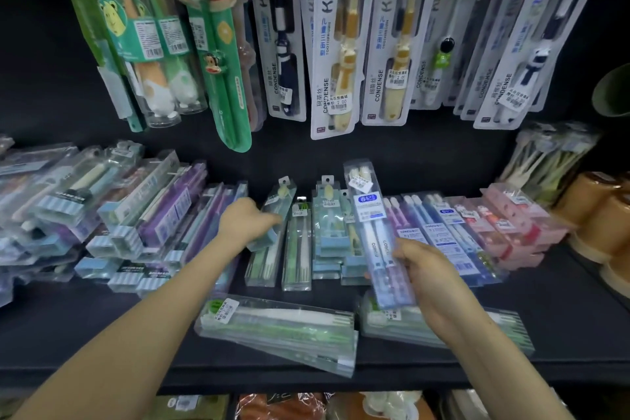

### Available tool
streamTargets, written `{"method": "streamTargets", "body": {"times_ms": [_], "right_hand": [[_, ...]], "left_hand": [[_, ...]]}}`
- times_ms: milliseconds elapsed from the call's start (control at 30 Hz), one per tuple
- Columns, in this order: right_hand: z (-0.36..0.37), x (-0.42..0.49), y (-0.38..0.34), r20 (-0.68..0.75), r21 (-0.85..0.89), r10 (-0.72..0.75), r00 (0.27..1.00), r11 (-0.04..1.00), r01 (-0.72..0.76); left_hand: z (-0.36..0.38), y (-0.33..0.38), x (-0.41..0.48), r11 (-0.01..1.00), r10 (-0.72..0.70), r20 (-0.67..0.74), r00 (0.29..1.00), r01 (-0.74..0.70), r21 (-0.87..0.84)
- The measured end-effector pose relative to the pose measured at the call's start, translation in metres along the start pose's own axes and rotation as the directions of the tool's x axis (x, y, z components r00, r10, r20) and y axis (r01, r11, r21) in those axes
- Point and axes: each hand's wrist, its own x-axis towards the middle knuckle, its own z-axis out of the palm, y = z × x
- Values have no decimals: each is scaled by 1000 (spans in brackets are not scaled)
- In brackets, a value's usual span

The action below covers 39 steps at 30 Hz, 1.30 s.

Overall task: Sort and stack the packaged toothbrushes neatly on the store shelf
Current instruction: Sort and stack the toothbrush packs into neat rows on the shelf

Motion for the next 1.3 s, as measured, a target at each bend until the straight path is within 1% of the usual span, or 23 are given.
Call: {"method": "streamTargets", "body": {"times_ms": [67,133,200,300,333,400,467,567,600,700,733,767,867,900,967,1033,1067,1100,1133,1200,1233,1267,1300], "right_hand": [[-17,0,1,-88,11,22,996,1000,-21],[-33,-1,1,-175,34,-3,985,999,9],[-50,-2,2,-306,-25,-74,949,997,69],[-74,-5,2,-406,-162,-217,888,973,164],[-81,-4,1,-429,-200,-265,864,960,196],[-93,2,-1,-454,-295,-341,823,929,222],[-97,14,-6,-455,-400,-373,809,897,189],[-94,34,-13,-425,-565,-373,825,821,81],[-92,39,-14,-412,-656,-372,832,755,14],[-92,46,-13,-354,-893,-468,810,425,-145],[-92,45,-13,-328,-922,-508,796,354,-154],[-92,45,-12,-301,-937,-531,792,317,-144],[-92,45,-11,-203,-962,-479,854,259,-83],[-92,46,-10,-177,-964,-478,861,259,-55],[-94,46,-11,-169,-949,-546,820,316,15],[-101,47,-12,-215,-925,-636,741,375,54],[-105,49,-12,-231,-923,-658,717,381,52],[-109,50,-13,-229,-928,-655,720,370,41],[-111,52,-13,-219,-936,-629,745,350,20],[-112,52,-13,-206,-964,-577,790,258,-64],[-110,50,-14,-192,-978,-602,775,184,-100],[-106,47,-17,-172,-984,-656,735,146,-100],[-98,42,-19,-151,-985,-712,686,169,-41]], "left_hand": [[-5,3,-7,972,-9,25,1000,14,-236],[-9,10,-20,900,-8,58,998,32,-434],[-11,18,-33,831,37,97,995,23,-555],[-9,34,-50,725,75,235,969,108,-680],[-7,41,-55,715,88,258,962,119,-688],[1,55,-63,739,123,267,956,92,-667],[10,70,-69,750,142,245,959,57,-659],[23,89,-73,747,148,219,964,37,-664],[27,93,-74,746,142,210,967,35,-665],[32,97,-73,757,123,180,976,25,-653],[32,98,-73,754,123,185,975,29,-656],[32,98,-72,751,128,193,973,32,-659],[29,95,-67,753,103,184,977,44,-656],[29,94,-66,751,97,178,979,46,-659],[29,91,-64,748,95,179,979,48,-661],[29,91,-65,756,96,175,980,43,-653],[29,92,-66,765,100,173,980,35,-643],[28,92,-67,772,112,173,979,24,-636],[28,92,-69,779,128,179,976,12,-627],[28,93,-73,786,149,190,970,0,-618],[28,94,-75,782,153,187,970,-3,-624],[28,94,-79,770,158,189,969,-1,-638],[29,96,-83,756,164,195,967,4,-655]]}}
